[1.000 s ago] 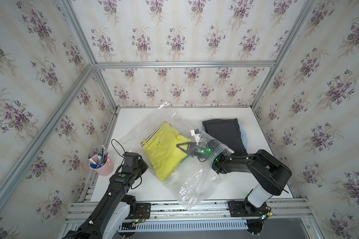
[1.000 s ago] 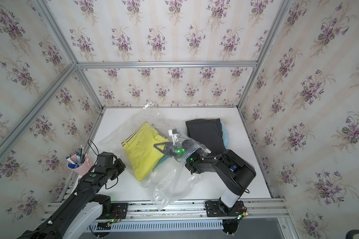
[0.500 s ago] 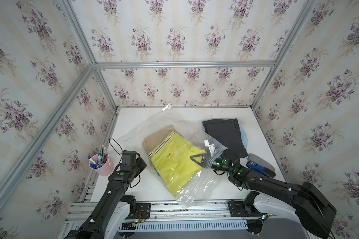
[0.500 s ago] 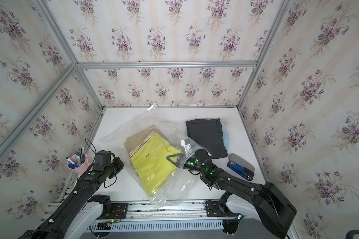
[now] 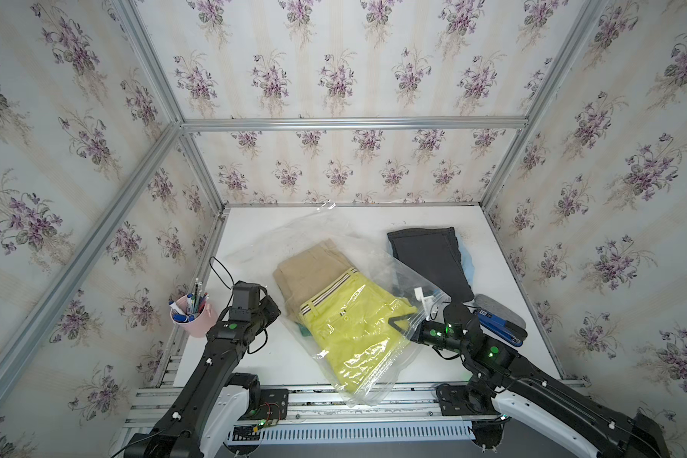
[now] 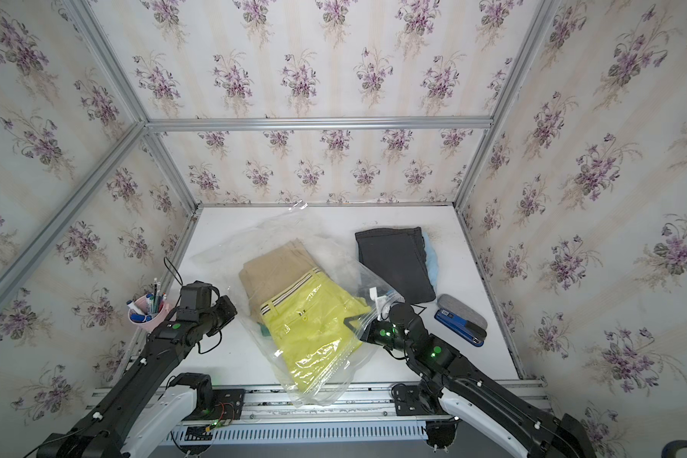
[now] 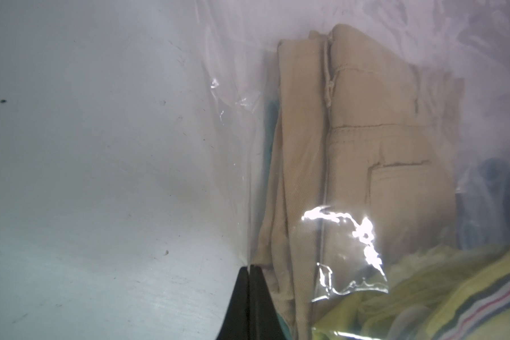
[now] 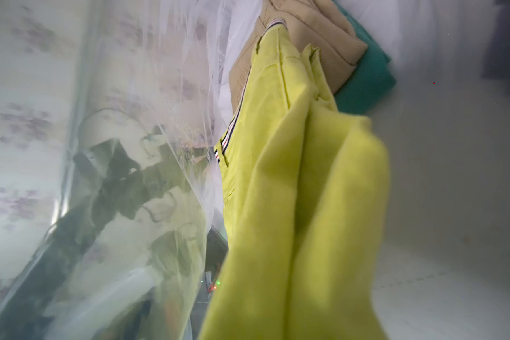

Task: Take the trousers out of the vacuum bag
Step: Adjust the vacuum bag at the center of the board.

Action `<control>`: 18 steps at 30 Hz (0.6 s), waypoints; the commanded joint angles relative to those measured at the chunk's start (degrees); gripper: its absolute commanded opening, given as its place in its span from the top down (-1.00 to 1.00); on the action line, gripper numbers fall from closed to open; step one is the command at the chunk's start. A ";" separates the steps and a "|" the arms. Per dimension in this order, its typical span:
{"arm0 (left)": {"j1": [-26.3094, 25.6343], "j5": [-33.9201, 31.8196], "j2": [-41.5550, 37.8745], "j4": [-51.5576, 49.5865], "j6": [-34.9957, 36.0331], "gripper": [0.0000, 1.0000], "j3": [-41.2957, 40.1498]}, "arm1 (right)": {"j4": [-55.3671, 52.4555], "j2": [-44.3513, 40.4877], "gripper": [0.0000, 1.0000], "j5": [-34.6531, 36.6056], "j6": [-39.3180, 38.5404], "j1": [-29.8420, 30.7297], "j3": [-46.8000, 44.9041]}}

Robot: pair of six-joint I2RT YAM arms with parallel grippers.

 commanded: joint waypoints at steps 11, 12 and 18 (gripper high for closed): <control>-0.11 12.58 -3.77 -8.25 7.88 -0.87 8.35 | -8.91 -5.09 1.00 6.09 -0.83 0.03 -5.63; -0.23 12.60 -4.84 -10.33 8.37 -0.98 9.34 | -8.93 -5.19 1.00 6.48 -0.88 0.03 -5.88; -2.41 15.88 -8.65 -19.37 12.00 -1.00 16.04 | -6.23 -3.98 1.00 7.26 -0.83 0.03 -8.14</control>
